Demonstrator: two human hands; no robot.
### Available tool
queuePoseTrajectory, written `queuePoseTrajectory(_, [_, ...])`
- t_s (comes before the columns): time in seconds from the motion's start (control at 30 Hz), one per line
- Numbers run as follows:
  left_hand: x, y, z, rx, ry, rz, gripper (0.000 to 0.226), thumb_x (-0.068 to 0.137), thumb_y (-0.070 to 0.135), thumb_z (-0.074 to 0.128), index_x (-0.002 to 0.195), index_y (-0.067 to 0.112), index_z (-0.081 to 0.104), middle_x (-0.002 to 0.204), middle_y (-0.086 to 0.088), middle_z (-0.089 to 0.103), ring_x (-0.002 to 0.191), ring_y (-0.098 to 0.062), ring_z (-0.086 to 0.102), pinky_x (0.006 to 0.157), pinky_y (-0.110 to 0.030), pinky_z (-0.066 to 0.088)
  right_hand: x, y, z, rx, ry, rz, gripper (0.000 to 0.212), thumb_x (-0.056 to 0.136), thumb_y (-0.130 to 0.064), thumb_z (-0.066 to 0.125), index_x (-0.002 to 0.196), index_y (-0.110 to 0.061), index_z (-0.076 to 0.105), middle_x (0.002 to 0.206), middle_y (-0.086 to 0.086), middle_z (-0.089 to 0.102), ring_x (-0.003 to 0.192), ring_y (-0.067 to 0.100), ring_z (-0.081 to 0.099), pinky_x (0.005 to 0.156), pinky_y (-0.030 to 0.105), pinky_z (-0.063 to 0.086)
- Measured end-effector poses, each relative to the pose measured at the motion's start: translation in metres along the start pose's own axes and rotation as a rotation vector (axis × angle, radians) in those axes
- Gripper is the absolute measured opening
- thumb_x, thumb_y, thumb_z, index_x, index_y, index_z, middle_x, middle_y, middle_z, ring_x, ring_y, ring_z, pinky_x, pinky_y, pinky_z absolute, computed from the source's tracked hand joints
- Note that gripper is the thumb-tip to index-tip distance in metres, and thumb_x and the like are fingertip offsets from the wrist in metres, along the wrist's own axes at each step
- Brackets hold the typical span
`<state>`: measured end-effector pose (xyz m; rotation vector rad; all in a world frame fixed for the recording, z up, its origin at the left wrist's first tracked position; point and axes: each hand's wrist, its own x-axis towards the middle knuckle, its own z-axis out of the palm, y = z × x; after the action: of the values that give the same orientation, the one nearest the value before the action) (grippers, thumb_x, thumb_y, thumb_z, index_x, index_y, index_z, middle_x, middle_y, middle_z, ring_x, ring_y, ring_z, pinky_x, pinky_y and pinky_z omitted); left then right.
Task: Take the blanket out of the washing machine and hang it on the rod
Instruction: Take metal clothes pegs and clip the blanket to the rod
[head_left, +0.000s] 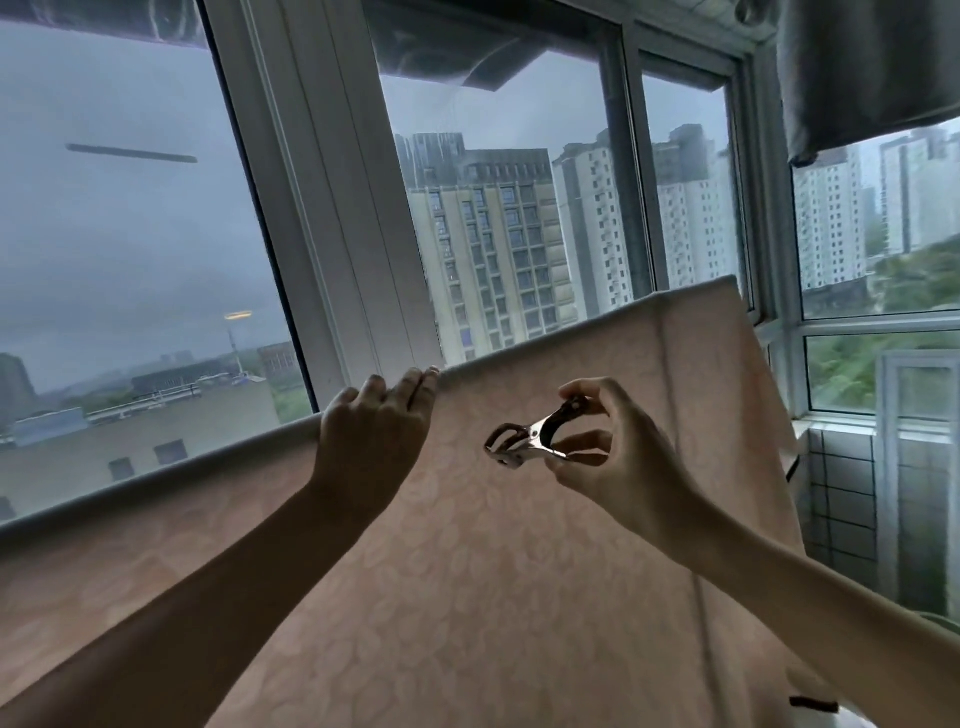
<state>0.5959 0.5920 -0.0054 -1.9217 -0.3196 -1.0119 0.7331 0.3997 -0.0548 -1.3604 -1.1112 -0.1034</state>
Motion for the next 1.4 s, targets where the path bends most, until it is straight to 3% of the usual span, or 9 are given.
queuePoseTrajectory(0.23, [0.035,0.02,0.018,-0.046,-0.044,0.047,0.051,0.074,-0.002,0.076,0.122,0.014,0.065,0.109,-0.006,0.072,0.063,-0.023,0.068,0.047,-0.032,0.055,0.013,0.032,-0.064,-0.01,0.006,-0.01,0.056,0.069,-0.008,0.08,0.114,-0.026,0.051,0.106,-0.011,0.061,0.081,0.008,0.071,0.077,0.032,0.057])
queuePoseTrajectory(0.4, [0.058,0.035,0.027,-0.036,-0.138,0.052,0.058,0.071,0.0,0.079,0.124,0.018,0.064,0.113,-0.001,0.071,0.061,-0.023,0.067,0.043,-0.03,0.051,0.021,0.056,-0.097,0.005,-0.025,0.012,0.057,0.071,-0.005,0.08,0.117,-0.024,0.049,0.108,-0.007,0.061,0.081,0.002,0.068,0.066,0.019,0.053])
queuePoseTrajectory(0.6, [0.082,0.053,0.042,-0.049,-0.194,0.077,0.064,0.074,-0.001,0.075,0.132,0.018,0.057,0.121,0.0,0.067,0.06,-0.023,0.066,0.041,-0.03,0.049,0.032,0.079,-0.112,-0.011,-0.035,-0.001,0.059,0.071,-0.007,0.081,0.118,-0.024,0.049,0.108,-0.01,0.06,0.083,-0.002,0.067,0.066,0.013,0.051])
queuePoseTrajectory(0.7, [0.094,0.065,0.053,-0.032,-0.17,0.095,0.067,0.07,-0.002,0.077,0.131,0.016,0.058,0.121,-0.002,0.067,0.059,-0.024,0.065,0.039,-0.029,0.047,0.041,0.092,-0.118,-0.014,-0.029,0.003,0.058,0.071,-0.007,0.081,0.117,-0.024,0.05,0.108,-0.009,0.061,0.083,-0.003,0.067,0.065,0.012,0.05])
queuePoseTrajectory(1.03, [0.132,0.112,0.099,0.049,-0.019,0.148,0.052,0.08,-0.004,0.049,0.129,0.01,0.059,0.12,-0.011,0.067,0.062,-0.032,0.064,0.047,-0.033,0.049,0.086,0.131,-0.142,-0.062,-0.004,-0.008,0.06,0.071,-0.009,0.08,0.12,-0.023,0.05,0.107,-0.006,0.062,0.085,0.003,0.067,0.073,0.022,0.057])
queuePoseTrajectory(1.4, [0.187,0.164,0.153,0.069,0.052,0.167,0.043,0.085,0.002,0.051,0.126,0.011,0.061,0.12,-0.012,0.067,0.072,-0.034,0.066,0.055,-0.034,0.05,0.153,0.178,-0.155,-0.087,0.073,-0.041,0.059,0.071,-0.009,0.081,0.118,-0.022,0.049,0.104,-0.003,0.063,0.084,0.003,0.067,0.069,0.015,0.054])
